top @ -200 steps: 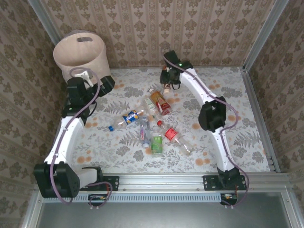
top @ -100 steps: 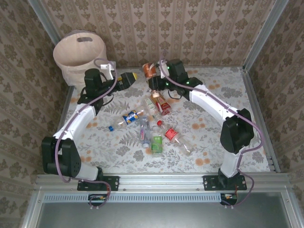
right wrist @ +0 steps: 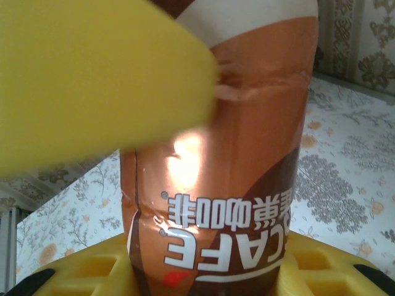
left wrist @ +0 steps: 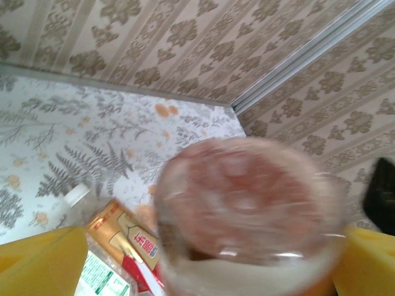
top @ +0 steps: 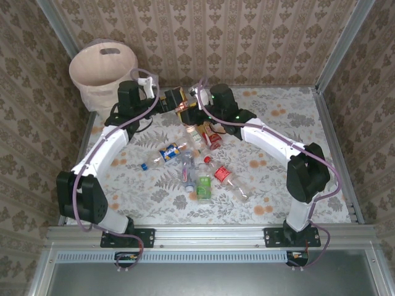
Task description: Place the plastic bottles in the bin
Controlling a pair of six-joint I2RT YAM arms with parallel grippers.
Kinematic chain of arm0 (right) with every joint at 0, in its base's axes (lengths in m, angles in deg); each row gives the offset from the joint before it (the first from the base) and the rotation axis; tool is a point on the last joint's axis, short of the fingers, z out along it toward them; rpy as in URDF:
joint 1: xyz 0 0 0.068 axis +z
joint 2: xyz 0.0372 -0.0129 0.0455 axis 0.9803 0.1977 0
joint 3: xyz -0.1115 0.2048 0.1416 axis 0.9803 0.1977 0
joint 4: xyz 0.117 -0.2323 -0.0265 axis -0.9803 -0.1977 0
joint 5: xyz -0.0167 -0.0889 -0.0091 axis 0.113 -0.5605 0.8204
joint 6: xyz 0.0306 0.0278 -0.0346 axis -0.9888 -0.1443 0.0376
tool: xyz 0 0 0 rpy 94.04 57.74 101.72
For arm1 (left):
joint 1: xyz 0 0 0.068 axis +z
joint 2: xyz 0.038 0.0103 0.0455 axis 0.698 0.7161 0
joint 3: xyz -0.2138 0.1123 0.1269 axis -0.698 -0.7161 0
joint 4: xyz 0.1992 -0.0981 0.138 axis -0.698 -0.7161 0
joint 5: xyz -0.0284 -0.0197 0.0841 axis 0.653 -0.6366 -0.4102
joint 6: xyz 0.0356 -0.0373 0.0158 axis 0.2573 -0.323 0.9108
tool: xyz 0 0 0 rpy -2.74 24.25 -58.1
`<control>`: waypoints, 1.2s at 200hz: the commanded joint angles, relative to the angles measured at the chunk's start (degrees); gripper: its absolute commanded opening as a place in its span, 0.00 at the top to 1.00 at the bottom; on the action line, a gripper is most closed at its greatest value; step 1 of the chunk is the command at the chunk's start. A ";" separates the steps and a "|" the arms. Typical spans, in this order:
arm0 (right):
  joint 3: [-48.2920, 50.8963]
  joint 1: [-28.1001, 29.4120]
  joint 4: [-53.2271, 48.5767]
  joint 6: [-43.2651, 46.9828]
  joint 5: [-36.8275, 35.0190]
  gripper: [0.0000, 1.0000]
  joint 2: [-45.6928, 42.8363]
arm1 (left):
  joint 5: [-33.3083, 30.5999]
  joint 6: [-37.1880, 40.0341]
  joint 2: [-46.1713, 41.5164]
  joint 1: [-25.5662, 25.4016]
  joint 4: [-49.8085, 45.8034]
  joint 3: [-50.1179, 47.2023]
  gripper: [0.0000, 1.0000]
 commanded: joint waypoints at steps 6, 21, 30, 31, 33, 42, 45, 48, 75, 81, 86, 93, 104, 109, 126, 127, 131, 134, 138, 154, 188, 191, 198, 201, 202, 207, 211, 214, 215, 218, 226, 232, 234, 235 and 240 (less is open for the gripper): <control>-0.45 0.76 2.42 1.58 3.19 0.56 -1.74 | -0.03 2.34 0.91 -0.95 -3.12 2.95 0.09; -1.19 0.89 1.58 1.74 4.48 0.55 -1.25 | 0.45 2.29 1.10 -0.96 -2.74 3.11 0.21; -1.52 0.94 1.30 1.85 4.89 0.55 -1.07 | 0.41 2.01 0.94 -0.97 -2.16 2.99 0.28; -1.53 0.93 1.25 1.85 4.89 0.55 -1.05 | 0.39 1.96 0.90 -0.96 -2.11 2.97 0.29; -1.55 0.92 1.21 1.87 4.98 0.55 -1.07 | 0.42 1.82 0.92 -0.91 -1.94 2.91 0.30; -1.67 0.91 0.96 1.85 5.16 0.53 -1.00 | 0.74 1.29 0.78 -0.74 -0.88 2.70 0.33; -1.71 0.91 0.87 1.82 5.15 0.52 -1.01 | 0.98 1.10 0.91 -0.70 -0.48 2.68 0.34; -1.77 0.91 0.82 1.77 5.22 0.51 -1.06 | 1.25 0.92 0.95 -0.63 -0.12 2.69 0.35; -1.17 0.94 0.74 1.24 4.02 0.37 -1.86 | 0.51 1.23 1.08 0.70 -0.01 4.94 0.39; -0.90 0.91 0.70 1.23 3.24 0.30 -2.21 | -0.81 1.66 0.97 1.13 -0.73 6.01 0.39; -0.58 0.91 0.69 1.23 2.59 0.27 -2.62 | -2.03 2.30 0.93 1.58 -1.54 6.87 0.40; 0.01 0.91 0.75 1.42 1.23 0.24 -3.25 | -4.87 3.25 0.87 2.34 -2.92 8.61 0.40; 1.00 0.91 0.61 1.38 -1.79 0.20 -4.34 | -9.17 5.06 0.96 3.49 -5.17 11.45 0.40; 1.42 0.91 0.40 1.36 -2.90 0.15 -4.76 | -11.48 5.87 1.06 4.12 -6.00 12.94 0.41; 3.63 0.92 0.21 1.52 -5.12 0.06 -6.39 | -20.13 8.60 1.47 6.24 -7.55 17.37 0.42; 3.81 0.92 0.26 1.51 -5.26 0.05 -6.52 | -20.65 8.82 1.47 6.38 -7.58 17.59 0.42; 4.46 0.98 0.49 1.37 -5.84 0.00 -6.93 | -22.71 9.36 1.64 6.91 -7.53 18.44 0.42; 4.89 0.92 0.64 1.25 -6.24 0.00 -7.11 | -24.42 9.72 1.85 7.26 -7.45 19.10 0.42; 5.56 0.92 0.82 1.14 -6.93 0.00 -7.45 | -26.64 9.95 1.94 7.72 -7.22 19.81 0.43; 8.01 0.91 1.39 0.50 -9.38 0.00 -8.63 | -33.47 10.26 2.75 9.96 -3.76 21.44 0.43; 13.14 0.92 3.49 -1.27 -14.18 0.00 -10.83 | -37.83 9.89 10.19 15.50 -0.91 30.38 0.43; 13.64 0.96 3.79 -1.17 -13.60 0.00 -11.13 | -38.08 9.62 11.06 15.99 -1.07 31.31 0.43; 14.96 0.92 5.10 -0.97 -12.16 0.00 -11.74 | -38.20 8.75 12.84 17.00 -0.67 32.91 0.43; 15.56 0.95 5.79 -1.03 -11.67 0.00 -11.97 | -38.07 8.13 13.69 17.45 -0.42 33.44 0.43; 15.80 0.93 6.00 -1.09 -11.52 0.00 -12.04 | -37.92 7.92 14.00 17.69 -0.32 33.62 0.43; 16.71 0.96 7.00 -1.26 -11.06 0.00 -12.49 | -37.37 6.88 15.28 18.64 -0.04 34.70 0.43; 17.41 0.92 7.67 -1.38 -10.81 0.00 -12.80 | -36.74 5.51 16.38 19.22 0.16 35.59 0.43; 17.84 0.93 8.12 -1.40 -10.78 0.00 -13.06 | -36.28 4.52 17.22 19.88 0.14 36.35 0.43; 17.99 0.92 8.22 -1.40 -10.68 0.00 -13.11 | -36.10 4.23 17.52 20.05 0.05 36.48 0.43; 18.30 0.92 8.45 -1.39 -10.72 0.00 -13.29 | -35.44 3.27 18.22 20.52 0.00 37.38 0.43; 19.10 0.92 8.80 -1.30 -10.99 0.00 -13.69 | -34.05 0.92 20.67 21.91 -0.32 39.62 0.43; 19.42 0.92 8.62 -1.27 -11.37 0.00 -13.95 | -33.33 -0.73 22.34 22.88 -0.69 41.24 0.43; 19.51 0.92 8.52 -1.30 -11.55 0.00 -14.01 | -33.15 -1.14 22.91 23.09 -0.84 41.79 0.43; 19.53 0.96 8.46 -1.31 -11.59 0.00 -14.06 | -33.09 -1.33 23.18 23.24 -0.88 42.01 0.43; 19.77 0.92 8.29 -1.22 -11.78 0.00 -14.24 | -33.08 -2.10 24.50 23.66 -1.40 43.37 0.43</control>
